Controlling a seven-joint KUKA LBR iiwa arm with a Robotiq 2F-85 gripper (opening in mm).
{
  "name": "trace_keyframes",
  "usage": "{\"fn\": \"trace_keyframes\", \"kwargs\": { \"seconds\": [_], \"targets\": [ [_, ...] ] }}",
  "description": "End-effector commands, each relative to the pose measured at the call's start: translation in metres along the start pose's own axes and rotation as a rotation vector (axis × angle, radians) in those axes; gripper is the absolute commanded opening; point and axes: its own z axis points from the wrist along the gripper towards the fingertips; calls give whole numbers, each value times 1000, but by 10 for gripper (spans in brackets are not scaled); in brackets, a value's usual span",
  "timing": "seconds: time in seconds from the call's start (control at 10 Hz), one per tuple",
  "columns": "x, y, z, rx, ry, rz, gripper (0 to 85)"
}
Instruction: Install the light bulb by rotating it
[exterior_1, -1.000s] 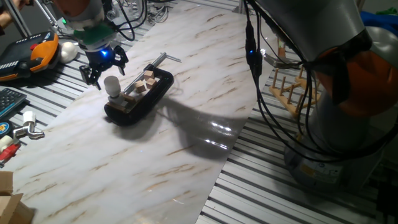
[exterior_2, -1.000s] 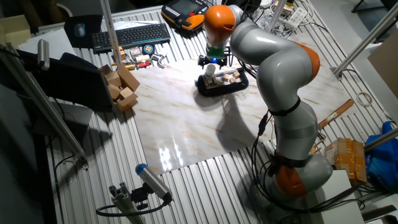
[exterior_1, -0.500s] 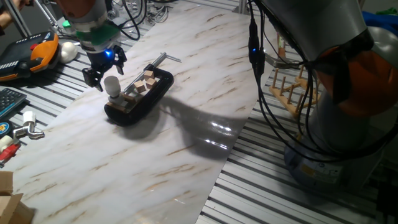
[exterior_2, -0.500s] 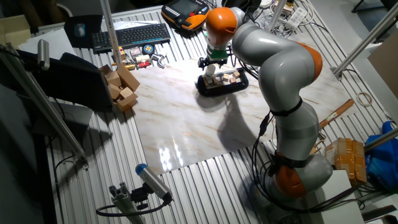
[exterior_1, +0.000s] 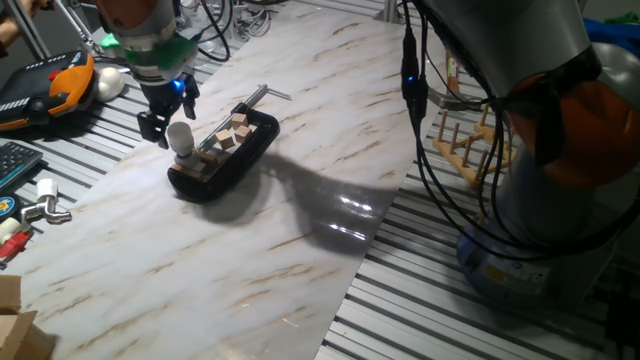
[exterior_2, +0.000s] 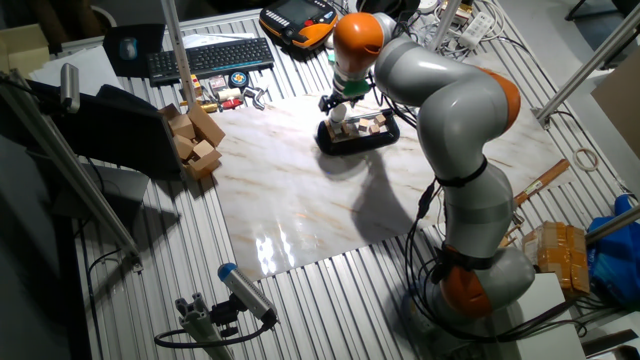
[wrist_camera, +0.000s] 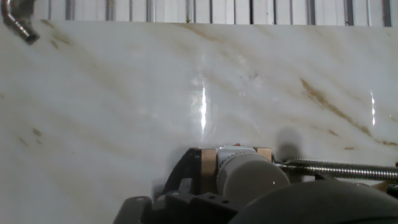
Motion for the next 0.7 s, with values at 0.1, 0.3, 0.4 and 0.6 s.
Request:
{"fn": "trace_keyframes", "kwargs": {
  "seconds": [0.1, 0.3, 0.4, 0.6],
  "targets": [
    [0, 0, 0, -32, -16, -355, 850],
    [0, 0, 0, -32, -20, -387, 680],
    [0, 1, 0, -33, -17, -389, 680],
    [-1, 1, 0, -28, -16, -389, 680]
  ]
}}
